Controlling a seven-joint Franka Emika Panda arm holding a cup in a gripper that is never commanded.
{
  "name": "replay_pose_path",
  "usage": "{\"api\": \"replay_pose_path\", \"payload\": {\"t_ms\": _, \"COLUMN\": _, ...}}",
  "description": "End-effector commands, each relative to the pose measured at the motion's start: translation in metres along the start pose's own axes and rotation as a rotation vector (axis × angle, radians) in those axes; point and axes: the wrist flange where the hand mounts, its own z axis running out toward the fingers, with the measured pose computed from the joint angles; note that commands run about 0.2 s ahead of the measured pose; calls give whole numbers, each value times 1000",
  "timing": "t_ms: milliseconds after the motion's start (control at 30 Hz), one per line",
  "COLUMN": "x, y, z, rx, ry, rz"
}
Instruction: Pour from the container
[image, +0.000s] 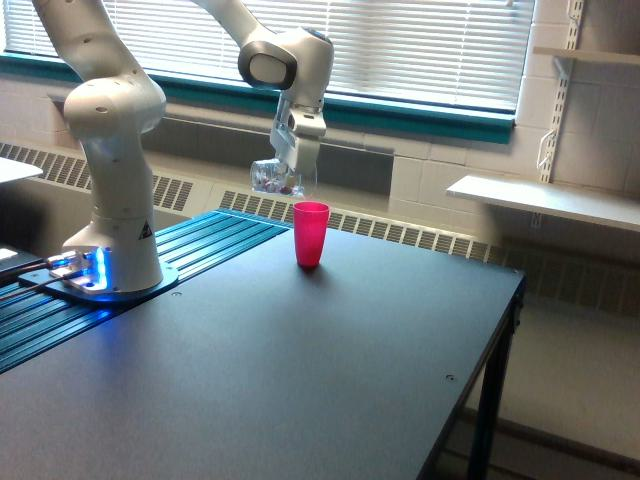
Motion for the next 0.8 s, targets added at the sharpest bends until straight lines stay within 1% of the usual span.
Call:
{"api": "replay_pose_path", "payload": {"t_ms": 33, "x": -1, "y": -1, "z": 2, "rx": -5, "ry": -8, "rz": 10}}
{"api": "replay_pose_path", "payload": {"t_ms": 267, "x": -3, "y": 0, "z": 3, "rx": -11, "ry": -17, "rz": 15}}
{"api": "replay_pose_path", "payload": {"t_ms": 400, "x": -5, "y": 1, "z": 4, "rx": -24, "ry": -33, "rz": 20}}
{"api": "replay_pose_path", "payload": {"t_ms": 533, "x": -5, "y": 4, "z": 6, "rx": -21, "ry": -55, "rz": 34}}
{"api": "replay_pose_path", "payload": {"t_ms": 667, "x": -5, "y": 2, "z": 3, "rx": -31, "ry": -45, "rz": 26}}
{"api": "replay_pose_path", "payload": {"t_ms": 800, "x": -5, "y": 2, "z": -1, "rx": -23, "ry": -49, "rz": 35}}
